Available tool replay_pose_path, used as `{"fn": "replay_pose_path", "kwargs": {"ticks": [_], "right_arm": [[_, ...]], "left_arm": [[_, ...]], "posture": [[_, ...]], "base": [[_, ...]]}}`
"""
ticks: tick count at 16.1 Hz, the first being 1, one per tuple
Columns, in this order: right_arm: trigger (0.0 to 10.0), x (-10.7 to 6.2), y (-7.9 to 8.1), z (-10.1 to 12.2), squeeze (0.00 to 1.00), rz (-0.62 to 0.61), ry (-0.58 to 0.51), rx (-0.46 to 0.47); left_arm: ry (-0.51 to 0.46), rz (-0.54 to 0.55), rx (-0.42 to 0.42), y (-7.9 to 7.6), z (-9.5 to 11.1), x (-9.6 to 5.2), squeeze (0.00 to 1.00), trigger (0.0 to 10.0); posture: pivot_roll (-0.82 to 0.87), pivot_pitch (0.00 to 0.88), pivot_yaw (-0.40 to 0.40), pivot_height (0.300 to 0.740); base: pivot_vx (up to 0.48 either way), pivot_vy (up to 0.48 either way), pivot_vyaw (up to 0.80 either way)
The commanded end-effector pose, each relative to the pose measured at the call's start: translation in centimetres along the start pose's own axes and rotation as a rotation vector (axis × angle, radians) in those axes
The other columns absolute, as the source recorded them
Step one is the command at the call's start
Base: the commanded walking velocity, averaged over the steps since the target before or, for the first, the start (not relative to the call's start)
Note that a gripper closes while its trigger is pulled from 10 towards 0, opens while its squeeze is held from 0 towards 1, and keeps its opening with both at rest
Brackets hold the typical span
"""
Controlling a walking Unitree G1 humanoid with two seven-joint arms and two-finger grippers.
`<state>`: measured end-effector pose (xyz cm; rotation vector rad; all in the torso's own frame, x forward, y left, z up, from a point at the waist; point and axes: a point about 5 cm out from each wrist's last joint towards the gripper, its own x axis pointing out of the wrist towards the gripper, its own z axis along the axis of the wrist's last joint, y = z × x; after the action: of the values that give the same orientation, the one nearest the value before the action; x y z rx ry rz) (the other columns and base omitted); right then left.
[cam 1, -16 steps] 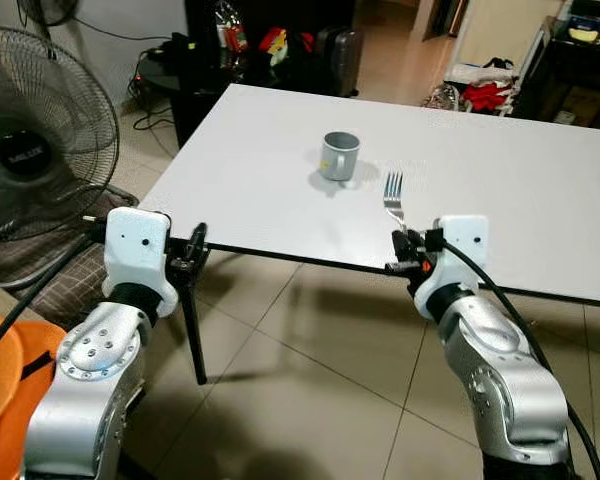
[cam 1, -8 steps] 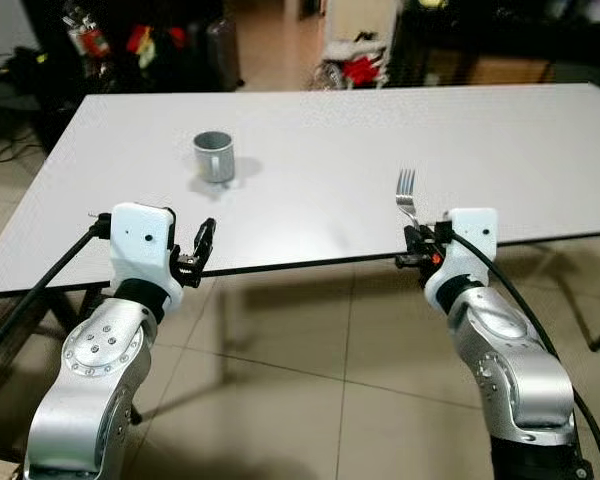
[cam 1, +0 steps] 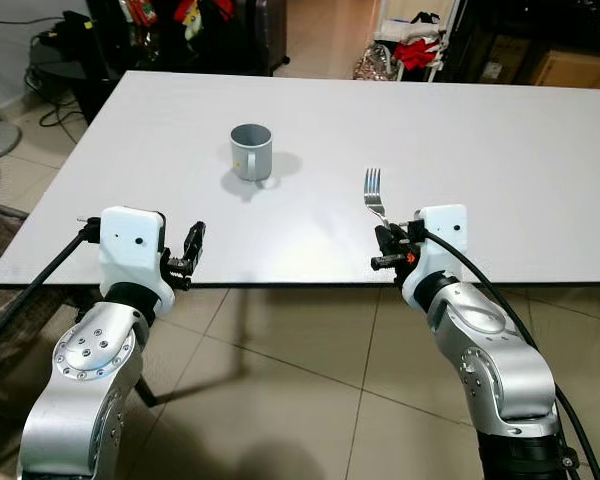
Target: Setting the table
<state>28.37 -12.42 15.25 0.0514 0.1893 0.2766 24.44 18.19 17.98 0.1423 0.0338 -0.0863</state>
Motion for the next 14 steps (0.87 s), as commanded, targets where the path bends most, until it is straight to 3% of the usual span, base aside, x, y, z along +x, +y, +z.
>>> {"fn": "replay_pose_path", "kwargs": {"ticks": [1, 14], "right_arm": [[10.0, 0.06, 0.10, -0.23, 0.00, 0.015, 0.016, 0.001], [10.0, 0.31, 0.63, -0.68, 0.00, 0.047, 0.043, -0.003]], "left_arm": [[0.006, 0.007, -0.001, 0.11, -0.03, -0.27, 0.00, 10.0], [0.008, -0.003, -0.010, 0.14, -0.16, -0.64, 0.00, 10.0]], "posture": [[0.04, 0.000, -0.036, 0.740], [0.05, 0.000, -0.049, 0.740]], "base": [[0.274, 0.000, 0.00], [0.278, 0.000, 0.00]]}}
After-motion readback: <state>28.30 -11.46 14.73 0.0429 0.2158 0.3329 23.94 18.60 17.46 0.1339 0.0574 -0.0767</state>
